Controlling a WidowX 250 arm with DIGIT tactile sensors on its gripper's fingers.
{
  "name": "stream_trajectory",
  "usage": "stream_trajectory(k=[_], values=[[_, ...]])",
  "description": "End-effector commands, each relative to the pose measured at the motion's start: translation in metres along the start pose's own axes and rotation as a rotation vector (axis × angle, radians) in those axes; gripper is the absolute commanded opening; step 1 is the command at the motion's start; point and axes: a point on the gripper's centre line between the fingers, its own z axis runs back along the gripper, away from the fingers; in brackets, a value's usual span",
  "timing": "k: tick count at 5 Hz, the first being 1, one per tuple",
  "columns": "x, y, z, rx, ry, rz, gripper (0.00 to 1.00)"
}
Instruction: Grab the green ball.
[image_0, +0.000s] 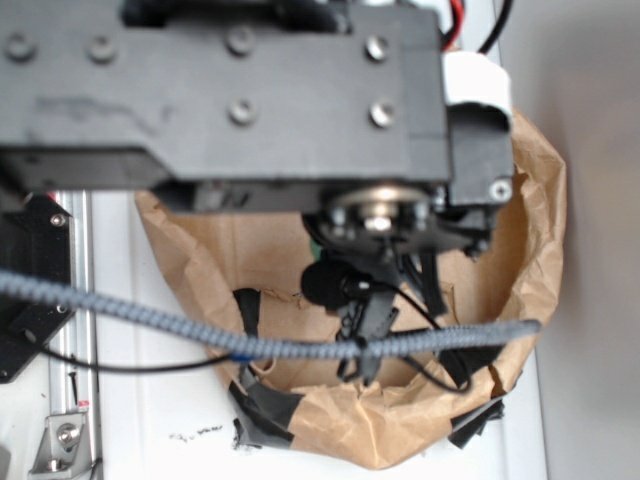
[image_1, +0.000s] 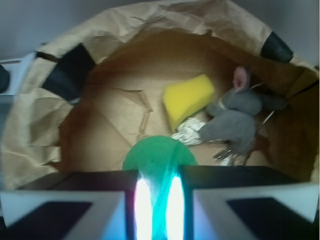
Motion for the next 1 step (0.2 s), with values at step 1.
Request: stream_trajectory(k=[1], values=[[-0.0094, 0.0107, 0.0146, -0.006, -0.064, 0.133, 0.0]])
